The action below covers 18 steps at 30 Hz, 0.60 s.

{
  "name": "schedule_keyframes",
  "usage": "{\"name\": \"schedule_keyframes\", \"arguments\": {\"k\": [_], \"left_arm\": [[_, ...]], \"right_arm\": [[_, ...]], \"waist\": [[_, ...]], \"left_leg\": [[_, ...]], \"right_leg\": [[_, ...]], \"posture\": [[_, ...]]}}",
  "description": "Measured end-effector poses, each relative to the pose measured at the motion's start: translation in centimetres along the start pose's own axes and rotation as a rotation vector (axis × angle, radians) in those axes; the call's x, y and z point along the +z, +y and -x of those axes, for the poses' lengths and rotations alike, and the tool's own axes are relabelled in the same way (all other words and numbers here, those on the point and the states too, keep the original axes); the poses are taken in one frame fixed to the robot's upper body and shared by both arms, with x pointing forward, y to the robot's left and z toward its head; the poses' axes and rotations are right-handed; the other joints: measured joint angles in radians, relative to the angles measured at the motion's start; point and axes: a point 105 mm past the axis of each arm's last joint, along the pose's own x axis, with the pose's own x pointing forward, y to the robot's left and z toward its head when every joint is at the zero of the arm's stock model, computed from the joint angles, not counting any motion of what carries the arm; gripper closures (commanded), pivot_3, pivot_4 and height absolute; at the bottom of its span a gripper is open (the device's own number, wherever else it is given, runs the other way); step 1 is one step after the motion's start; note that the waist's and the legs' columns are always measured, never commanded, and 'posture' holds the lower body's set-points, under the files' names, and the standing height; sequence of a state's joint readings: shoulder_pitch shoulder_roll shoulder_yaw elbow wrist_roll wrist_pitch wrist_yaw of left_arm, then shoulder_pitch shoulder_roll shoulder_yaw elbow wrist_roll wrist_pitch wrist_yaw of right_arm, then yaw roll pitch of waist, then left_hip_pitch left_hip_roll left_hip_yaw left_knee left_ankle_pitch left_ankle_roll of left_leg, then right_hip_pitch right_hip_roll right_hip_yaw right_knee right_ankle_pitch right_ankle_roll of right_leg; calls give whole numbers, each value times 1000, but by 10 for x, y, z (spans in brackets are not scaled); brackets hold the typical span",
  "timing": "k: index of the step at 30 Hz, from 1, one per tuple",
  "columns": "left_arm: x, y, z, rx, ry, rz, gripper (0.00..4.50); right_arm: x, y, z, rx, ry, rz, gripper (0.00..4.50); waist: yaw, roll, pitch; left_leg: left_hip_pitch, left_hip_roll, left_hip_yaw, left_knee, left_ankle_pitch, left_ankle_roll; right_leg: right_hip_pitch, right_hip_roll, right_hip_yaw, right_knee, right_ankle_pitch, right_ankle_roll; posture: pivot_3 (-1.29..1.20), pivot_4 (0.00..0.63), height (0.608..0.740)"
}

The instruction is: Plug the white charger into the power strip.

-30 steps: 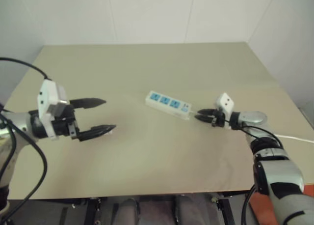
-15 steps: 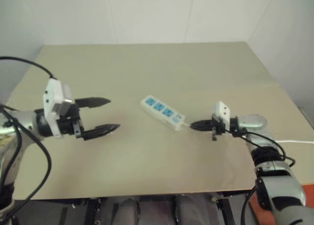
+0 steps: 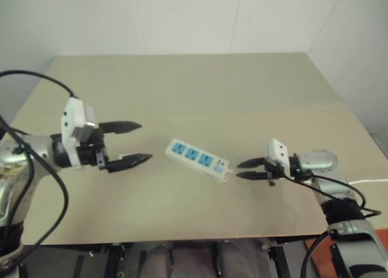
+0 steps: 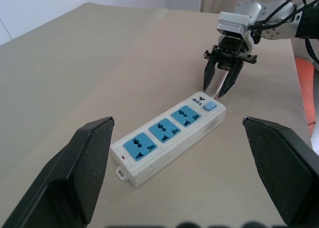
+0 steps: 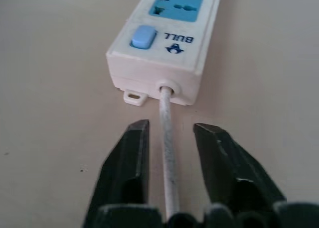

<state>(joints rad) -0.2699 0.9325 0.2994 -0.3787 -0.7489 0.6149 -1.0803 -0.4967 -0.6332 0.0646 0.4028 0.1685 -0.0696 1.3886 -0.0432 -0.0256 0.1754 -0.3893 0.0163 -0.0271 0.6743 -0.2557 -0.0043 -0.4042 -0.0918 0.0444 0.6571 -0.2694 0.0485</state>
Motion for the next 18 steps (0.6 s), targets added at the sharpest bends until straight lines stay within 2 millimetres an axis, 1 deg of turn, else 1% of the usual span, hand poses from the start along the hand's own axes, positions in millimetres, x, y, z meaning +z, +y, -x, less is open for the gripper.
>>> {"name": "schedule_keyframes", "arguments": {"k": [3, 5, 8, 9, 12, 14, 18], "left_arm": [[-1, 0, -1, -3, -3, 4, 0], [-1, -1, -1, -4, -3, 5, 0], [-1, -1, -1, -6, -4, 6, 0], [-1, -1, -1, -7, -5, 7, 0], [-2, -1, -2, -9, -8, 13, 0], [-3, -1, -3, -11, -11, 16, 0], [-4, -2, -4, -24, -10, 22, 0]], "right_arm": [[0, -2, 9, -11, 20, -3, 694], [10, -3, 16, -31, -16, -18, 27], [25, 1, 23, -51, -99, -50, 27], [29, 6, 25, -61, -131, -75, 27], [33, 17, 24, -109, -191, -136, 27], [32, 21, 16, -179, -234, -173, 27], [27, 29, -7, -311, -310, -259, 27]], "waist": [[1, 0, 0], [3, 0, 0], [5, 0, 0], [5, 0, 0], [8, 0, 0], [6, 0, 0], [3, 0, 0]], "left_leg": [[0, 0, 0, 0, 0, 0], [0, 0, 0, 0, 0, 0], [0, 0, -1, 0, 0, 0], [0, 0, -1, 0, 0, 0], [0, 0, -1, 0, 0, 0], [0, 0, -1, 0, 0, 0], [0, 0, -1, 0, 0, 0]], "right_leg": [[0, 0, 0, 0, 0, 0], [0, 0, 0, 0, 0, 0], [0, 0, 0, 0, 0, 0], [1, 0, 0, 0, 0, 0], [1, 0, 0, 0, 0, 0], [1, 0, 0, 0, 0, 0], [0, 0, 0, 1, 0, 0]], "posture": [[0, 150, 740], [0, 150, 740], [0, 150, 740], [0, 150, 740], [0, 150, 740], [0, 150, 740], [0, 150, 740]]}}
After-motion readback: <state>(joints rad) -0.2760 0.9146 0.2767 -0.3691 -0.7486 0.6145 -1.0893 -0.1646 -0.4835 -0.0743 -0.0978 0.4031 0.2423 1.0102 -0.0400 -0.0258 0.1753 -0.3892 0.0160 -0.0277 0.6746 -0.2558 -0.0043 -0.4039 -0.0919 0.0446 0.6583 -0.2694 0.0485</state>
